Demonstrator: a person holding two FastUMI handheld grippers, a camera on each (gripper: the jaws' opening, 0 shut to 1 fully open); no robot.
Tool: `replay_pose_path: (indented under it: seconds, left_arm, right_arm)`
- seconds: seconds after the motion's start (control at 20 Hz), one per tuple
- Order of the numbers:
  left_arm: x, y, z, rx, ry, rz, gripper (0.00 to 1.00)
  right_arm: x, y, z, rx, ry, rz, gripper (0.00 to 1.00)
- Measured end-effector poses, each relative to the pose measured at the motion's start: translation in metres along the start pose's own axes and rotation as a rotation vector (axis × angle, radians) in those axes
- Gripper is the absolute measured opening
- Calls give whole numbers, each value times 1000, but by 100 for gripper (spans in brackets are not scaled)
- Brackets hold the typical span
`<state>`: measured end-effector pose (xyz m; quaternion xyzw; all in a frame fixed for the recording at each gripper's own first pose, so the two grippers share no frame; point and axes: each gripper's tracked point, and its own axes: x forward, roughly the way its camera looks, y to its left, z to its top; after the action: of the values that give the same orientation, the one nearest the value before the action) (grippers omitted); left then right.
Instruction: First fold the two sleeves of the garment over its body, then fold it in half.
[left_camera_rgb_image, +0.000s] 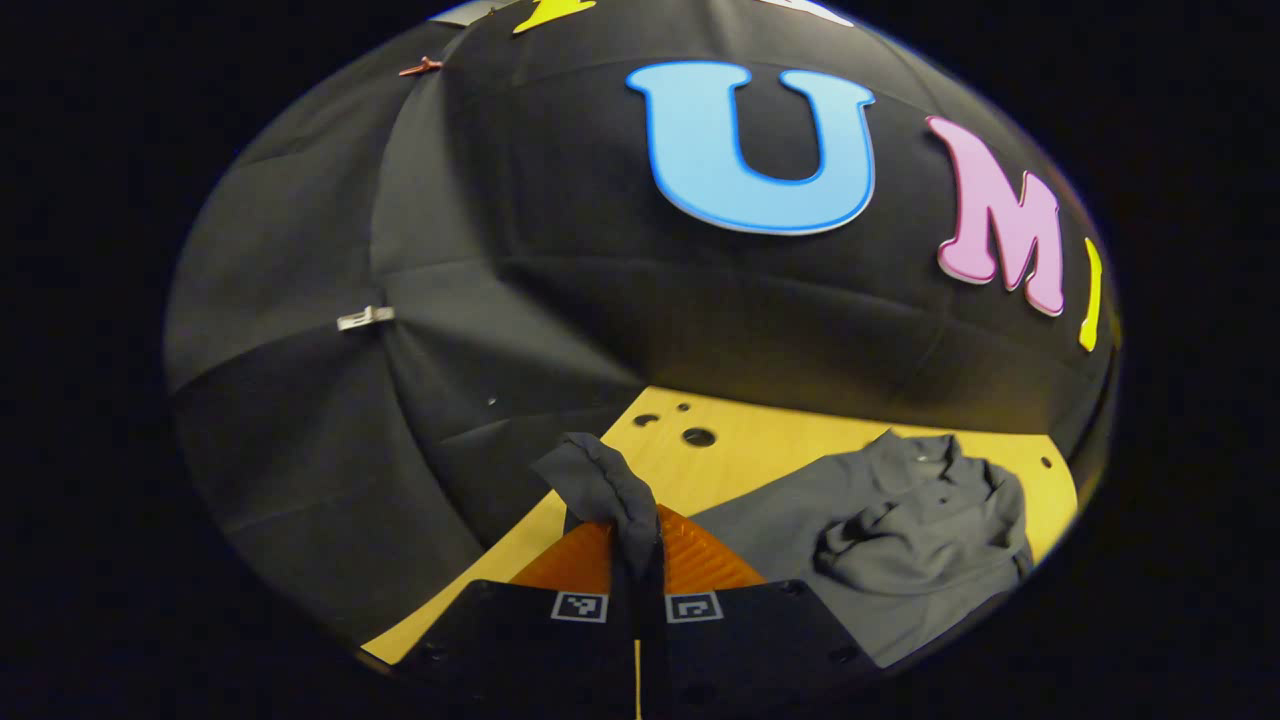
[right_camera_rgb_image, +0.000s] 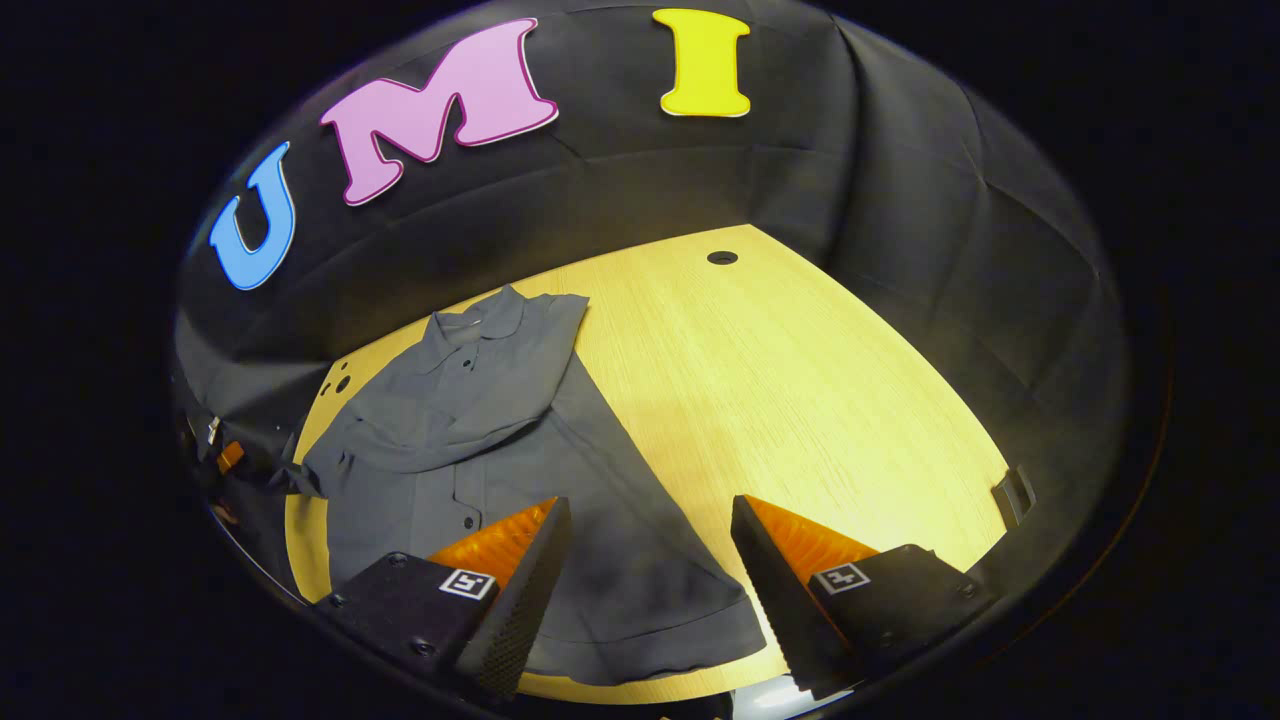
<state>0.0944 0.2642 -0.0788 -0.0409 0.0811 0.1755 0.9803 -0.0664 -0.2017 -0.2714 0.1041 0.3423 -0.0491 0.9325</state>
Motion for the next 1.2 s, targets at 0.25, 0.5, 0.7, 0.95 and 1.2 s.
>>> replay_pose_path:
  seconds: [0.25, 0.5, 0.7, 0.95, 1.2]
  left_arm:
    - [-5, -101, 32, 33, -23, -155, 7]
    - [-7, -205, 26, 35, 20, -324, 7]
    - [-9, -276, 15, -4, 69, -432, 6]
    - [-17, -356, -5, 7, 130, -553, 7]
    - [-23, -425, -39, 2, 232, -640, 7]
  right_arm:
    - [11, -12, -3, 1, 22, 18, 99]
    - [21, -21, -8, -7, 47, 41, 99]
    - [26, -25, -16, 0, 71, 59, 99]
    - [29, -29, -24, 4, 98, 80, 99]
    - [28, -41, -40, 10, 137, 75, 99]
